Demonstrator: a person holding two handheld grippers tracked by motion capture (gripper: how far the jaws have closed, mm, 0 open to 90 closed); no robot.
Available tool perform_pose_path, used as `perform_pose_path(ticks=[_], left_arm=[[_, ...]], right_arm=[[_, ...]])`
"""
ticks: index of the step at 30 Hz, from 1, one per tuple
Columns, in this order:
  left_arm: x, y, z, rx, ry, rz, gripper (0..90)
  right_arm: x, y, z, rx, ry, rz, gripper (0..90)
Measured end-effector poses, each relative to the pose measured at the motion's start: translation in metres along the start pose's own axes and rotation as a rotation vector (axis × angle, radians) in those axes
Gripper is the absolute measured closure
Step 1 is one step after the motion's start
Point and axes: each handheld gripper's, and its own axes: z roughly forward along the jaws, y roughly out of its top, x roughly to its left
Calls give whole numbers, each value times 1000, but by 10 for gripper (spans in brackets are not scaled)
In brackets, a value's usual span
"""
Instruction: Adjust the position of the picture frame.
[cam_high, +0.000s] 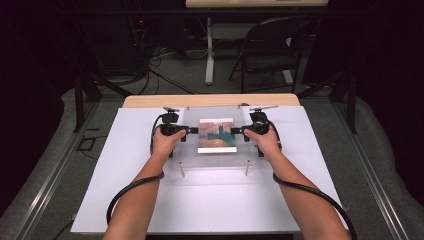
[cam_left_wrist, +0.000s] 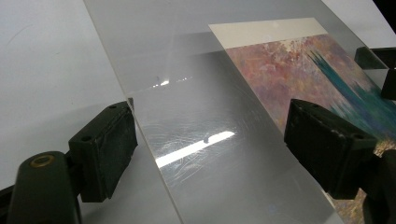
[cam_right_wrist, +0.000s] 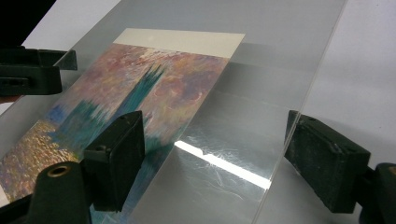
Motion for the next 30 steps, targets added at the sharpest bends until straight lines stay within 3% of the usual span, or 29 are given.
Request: perform_pose_path(ticks=[30], left_arm=[[-1,0,-2,-8,-8,20,174]], right_arm=[[1,2,-3,7,-4,-16,205]])
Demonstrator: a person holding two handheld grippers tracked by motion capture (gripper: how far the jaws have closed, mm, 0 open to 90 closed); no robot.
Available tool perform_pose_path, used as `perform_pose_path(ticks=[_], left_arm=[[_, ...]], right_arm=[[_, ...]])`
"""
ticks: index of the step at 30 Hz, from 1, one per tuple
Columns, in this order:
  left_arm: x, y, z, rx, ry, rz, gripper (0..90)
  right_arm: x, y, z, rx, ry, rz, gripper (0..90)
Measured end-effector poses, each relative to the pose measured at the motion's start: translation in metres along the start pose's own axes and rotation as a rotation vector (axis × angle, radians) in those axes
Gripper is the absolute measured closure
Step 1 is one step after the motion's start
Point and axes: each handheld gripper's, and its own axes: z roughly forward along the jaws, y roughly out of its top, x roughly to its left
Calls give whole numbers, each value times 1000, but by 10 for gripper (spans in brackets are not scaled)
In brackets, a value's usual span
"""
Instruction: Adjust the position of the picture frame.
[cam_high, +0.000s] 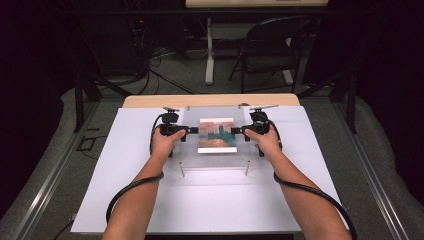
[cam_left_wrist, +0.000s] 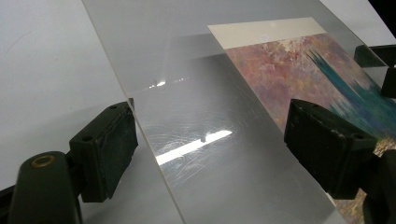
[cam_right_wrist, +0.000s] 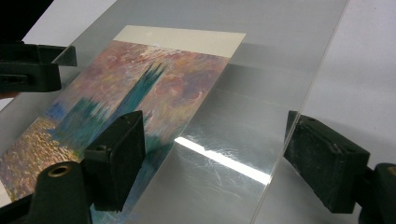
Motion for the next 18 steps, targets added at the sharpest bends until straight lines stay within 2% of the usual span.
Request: perform_pose_path(ticks=[6,18], left_arm=[[0,1,-2,-5,-1,12,174],[-4,3,-10,-24,4,47,175]], right_arm=[[2,0,-1,-10,-2,-4,205],[8,3,-8,-25,-10,-45,205]])
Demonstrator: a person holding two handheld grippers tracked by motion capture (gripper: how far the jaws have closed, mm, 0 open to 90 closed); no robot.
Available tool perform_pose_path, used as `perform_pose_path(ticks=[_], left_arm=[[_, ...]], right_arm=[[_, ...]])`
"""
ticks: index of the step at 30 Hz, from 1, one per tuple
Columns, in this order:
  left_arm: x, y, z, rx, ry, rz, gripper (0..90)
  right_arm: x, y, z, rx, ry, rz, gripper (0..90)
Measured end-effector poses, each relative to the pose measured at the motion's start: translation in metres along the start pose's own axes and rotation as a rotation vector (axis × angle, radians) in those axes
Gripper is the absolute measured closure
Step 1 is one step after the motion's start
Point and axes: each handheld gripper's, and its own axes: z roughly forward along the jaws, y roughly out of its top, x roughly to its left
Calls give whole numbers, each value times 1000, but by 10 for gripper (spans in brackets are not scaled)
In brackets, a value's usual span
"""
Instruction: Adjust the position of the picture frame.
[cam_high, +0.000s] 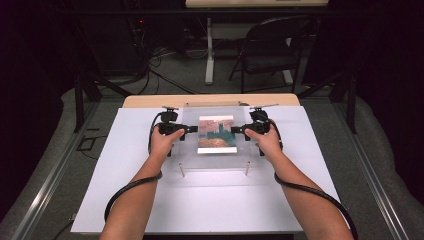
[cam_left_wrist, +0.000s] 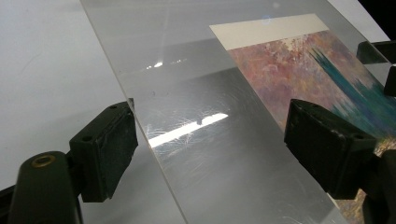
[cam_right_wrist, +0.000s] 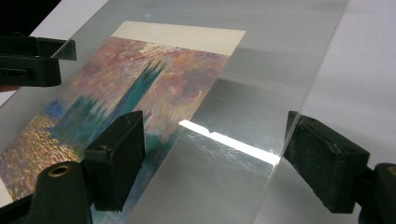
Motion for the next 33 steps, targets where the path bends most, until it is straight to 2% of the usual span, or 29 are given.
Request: perform_pose_path(ticks=[8,11,16,25,33], left_arm=[[-5,3,-10,-25,13,35,182],[-6,4,-14,-47,24,46,193],[-9,3,-20,-64,22,66,212],[-15,1,-31,-115,26,71,273],[-21,1,-40,-132,29,94,308]], right_arm=[[7,3,-8,-25,-5,-46,206],[11,4,-11,-35,-7,-70,207],[16,3,-16,-57,-13,-97,208],[22,-1,-27,-90,-18,-136,209],[28,-3,-37,-105,-29,-181,209]])
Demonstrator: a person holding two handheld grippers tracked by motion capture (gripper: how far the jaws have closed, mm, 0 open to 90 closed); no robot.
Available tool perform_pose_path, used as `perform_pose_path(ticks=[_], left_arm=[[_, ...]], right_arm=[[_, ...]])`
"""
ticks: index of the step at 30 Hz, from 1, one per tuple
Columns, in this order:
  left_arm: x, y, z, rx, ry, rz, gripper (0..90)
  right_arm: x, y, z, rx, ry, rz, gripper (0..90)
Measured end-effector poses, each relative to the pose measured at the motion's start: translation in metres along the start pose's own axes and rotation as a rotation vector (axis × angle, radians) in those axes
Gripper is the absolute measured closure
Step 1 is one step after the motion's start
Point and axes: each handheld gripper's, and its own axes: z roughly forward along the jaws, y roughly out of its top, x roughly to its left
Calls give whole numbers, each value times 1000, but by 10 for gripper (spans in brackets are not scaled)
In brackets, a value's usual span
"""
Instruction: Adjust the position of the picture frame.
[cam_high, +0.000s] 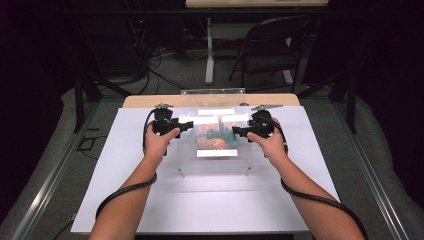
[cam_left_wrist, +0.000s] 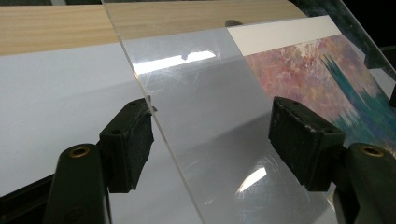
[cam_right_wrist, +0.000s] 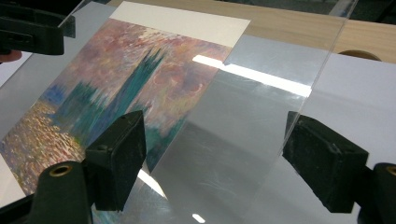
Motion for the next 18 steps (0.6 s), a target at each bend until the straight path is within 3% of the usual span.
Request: perform_pose_path(ticks=[7,18], left_arm=[[-3,0,-11,-30,-4,7,359],[-12,-2,-32,-79,-17,51,428]], right_arm=[[6,0,-9,-17,-9,-46,210],[16,2,-28,-26,-16,-117,263]])
